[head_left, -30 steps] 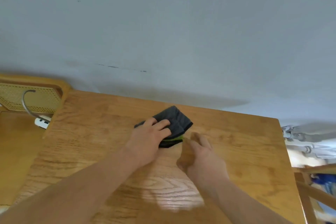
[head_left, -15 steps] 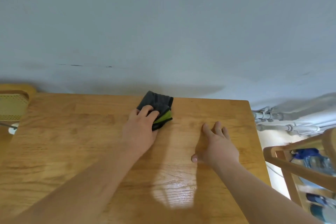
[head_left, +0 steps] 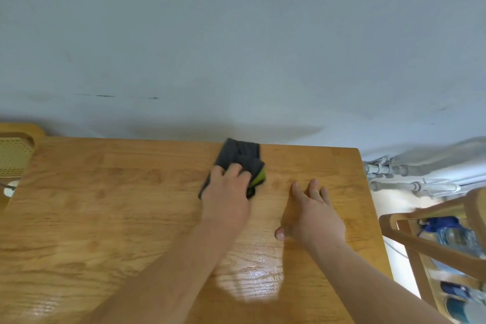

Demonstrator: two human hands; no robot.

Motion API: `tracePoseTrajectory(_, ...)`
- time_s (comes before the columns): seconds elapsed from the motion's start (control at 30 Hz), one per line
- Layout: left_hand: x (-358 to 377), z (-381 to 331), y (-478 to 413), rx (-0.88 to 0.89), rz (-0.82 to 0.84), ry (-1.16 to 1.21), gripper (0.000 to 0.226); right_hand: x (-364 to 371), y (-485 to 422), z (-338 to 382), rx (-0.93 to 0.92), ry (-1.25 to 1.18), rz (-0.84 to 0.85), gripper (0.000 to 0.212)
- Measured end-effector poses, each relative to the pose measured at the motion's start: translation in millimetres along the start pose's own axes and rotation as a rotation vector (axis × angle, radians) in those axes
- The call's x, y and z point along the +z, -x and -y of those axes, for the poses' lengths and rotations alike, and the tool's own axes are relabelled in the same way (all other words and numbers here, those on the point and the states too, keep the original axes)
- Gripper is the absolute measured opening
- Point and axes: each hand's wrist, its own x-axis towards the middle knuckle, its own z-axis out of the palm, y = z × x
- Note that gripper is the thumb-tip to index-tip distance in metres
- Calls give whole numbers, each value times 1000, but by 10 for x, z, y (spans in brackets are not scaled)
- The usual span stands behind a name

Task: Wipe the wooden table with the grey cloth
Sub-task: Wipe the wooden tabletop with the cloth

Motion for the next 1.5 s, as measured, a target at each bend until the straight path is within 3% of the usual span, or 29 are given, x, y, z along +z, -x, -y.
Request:
tracePoseTrajectory(0.1,7,-62,223,421,125,4,42,4,-1,-5,-14,-10,4,123)
tracePoseTrajectory(0.13,-21,32,145,473,166,-1,43,3,-2,-6,-14,-17,0,122)
tracePoseTrajectory(0.2,-69,251,-126,391,171,-36,43,-8,3,-7,-3,-20,4,126)
tracePoseTrajectory(0.3,-134,354,-271,50,23,6,45,-11,12,1,18,-28,31,127)
tracePoseTrajectory(0.33,-98,285,-205,12,1,-3,48,-1,3,-5,19,-42,33,127)
tracePoseTrajectory(0.4,1,86,48,102,42,-19,55,40,1,-29,2,-66,14,126)
tracePoseTrajectory(0.5,94,-13,329,395,147,-14,55,164,128,-123,-95,-114,-88,117)
tracePoseTrajectory(0.57,64,80,172,443,166,3,51,242,309,-259,-170,-148,-149,107)
tracePoseTrajectory(0.63,37,76,-34,338,138,7,48,280,457,-509,-184,-174,-172,104)
tracePoseTrajectory(0.73,96,-258,-67,50,38,18,50,272,533,-1007,-58,-285,-199,106)
tracePoseTrajectory(0.77,166,-414,11,38,34,9,51,279,529,-1185,5,-321,-212,109)
tracePoseTrajectory(0.83,299,-637,217,180,77,-17,55,278,478,-1484,126,-377,-177,114)
tracePoseTrajectory(0.93,305,-615,245,407,149,-71,53,207,404,-1777,211,-520,37,91)
tracePoseTrajectory(1.0,247,-564,113,311,94,-48,50,194,383,-1873,169,-479,164,82)
tracePoseTrajectory(1.1,270,-766,130,95,32,-20,48,240,350,-1885,91,-301,181,81)
tracePoseTrajectory(1.23,462,-1072,422,265,123,39,48,264,308,-1858,95,-250,148,86)
tracePoseTrajectory(1.3,445,-1041,367,338,168,32,46,257,334,-1890,112,-251,183,100)
tracePoseTrajectory(1.5,562,-1269,250,46,12,67,50,338,415,-1993,153,-373,200,116)
